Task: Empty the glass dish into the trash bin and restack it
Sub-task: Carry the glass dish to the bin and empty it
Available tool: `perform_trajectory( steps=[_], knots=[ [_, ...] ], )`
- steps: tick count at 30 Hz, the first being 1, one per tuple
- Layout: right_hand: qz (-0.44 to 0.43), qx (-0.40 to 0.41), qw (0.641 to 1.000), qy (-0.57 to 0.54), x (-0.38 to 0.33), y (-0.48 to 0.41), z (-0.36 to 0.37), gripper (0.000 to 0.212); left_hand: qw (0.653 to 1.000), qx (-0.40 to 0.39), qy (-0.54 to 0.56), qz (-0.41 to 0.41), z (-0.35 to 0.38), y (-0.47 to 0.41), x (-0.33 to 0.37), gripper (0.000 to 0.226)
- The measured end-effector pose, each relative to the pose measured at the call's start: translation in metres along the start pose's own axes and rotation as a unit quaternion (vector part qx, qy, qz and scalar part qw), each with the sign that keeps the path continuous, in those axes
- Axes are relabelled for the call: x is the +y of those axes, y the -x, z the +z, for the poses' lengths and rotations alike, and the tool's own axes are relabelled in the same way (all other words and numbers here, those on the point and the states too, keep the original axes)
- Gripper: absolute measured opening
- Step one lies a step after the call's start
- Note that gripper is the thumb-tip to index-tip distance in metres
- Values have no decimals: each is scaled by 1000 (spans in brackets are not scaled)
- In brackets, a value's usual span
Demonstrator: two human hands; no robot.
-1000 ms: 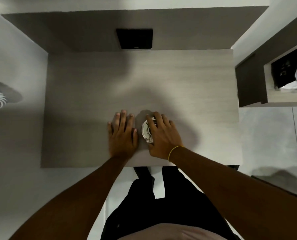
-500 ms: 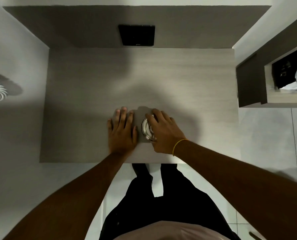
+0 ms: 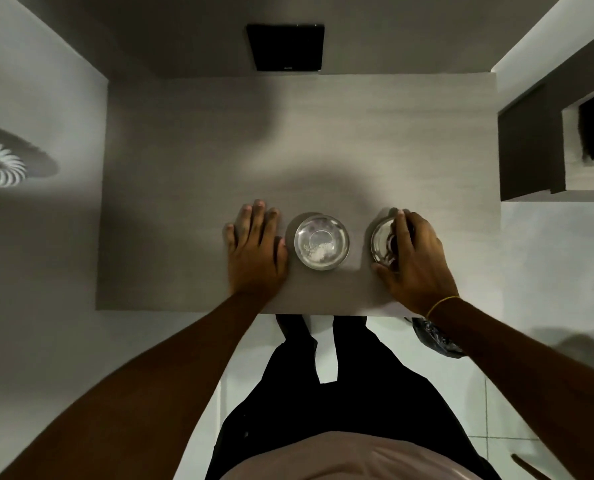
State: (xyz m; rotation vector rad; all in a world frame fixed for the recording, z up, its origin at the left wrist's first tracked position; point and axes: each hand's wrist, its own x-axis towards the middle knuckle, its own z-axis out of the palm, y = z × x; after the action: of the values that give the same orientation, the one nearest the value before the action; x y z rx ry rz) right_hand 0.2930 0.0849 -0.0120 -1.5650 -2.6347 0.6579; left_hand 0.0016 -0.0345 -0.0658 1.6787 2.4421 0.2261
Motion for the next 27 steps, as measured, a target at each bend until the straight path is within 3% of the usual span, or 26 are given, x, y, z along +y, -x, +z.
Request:
perform_trajectory(
  steps=[7, 10, 12, 17, 20, 23, 27],
  knots=[
    [1, 29, 999, 46, -15, 2, 7, 80, 1000, -11, 9, -9, -5, 0, 3, 62],
    [-46, 74, 995, -40, -45, -11, 8, 53, 1000, -17, 10, -10, -6, 0, 2, 63],
    [-50, 53, 991, -115, -68, -24, 11, 44, 1000, -26, 11, -10, -7, 0, 2, 63],
    [27, -60, 992, -112, -95, -53, 13, 52, 999, -46, 15, -3, -17, -1, 4, 61],
    [23, -72, 990, -116, -91, -59, 10, 57, 998, -36, 43, -1, -28, -1, 6, 56],
    [32, -44, 986, -156, -77, -56, 2, 58, 997, -37, 63, 1, -42, -6, 9, 54],
    [92, 64, 971, -212, -41, -36, -23, 46, 996, -59, 54, 47, -61, -25, 37, 53]
  ],
)
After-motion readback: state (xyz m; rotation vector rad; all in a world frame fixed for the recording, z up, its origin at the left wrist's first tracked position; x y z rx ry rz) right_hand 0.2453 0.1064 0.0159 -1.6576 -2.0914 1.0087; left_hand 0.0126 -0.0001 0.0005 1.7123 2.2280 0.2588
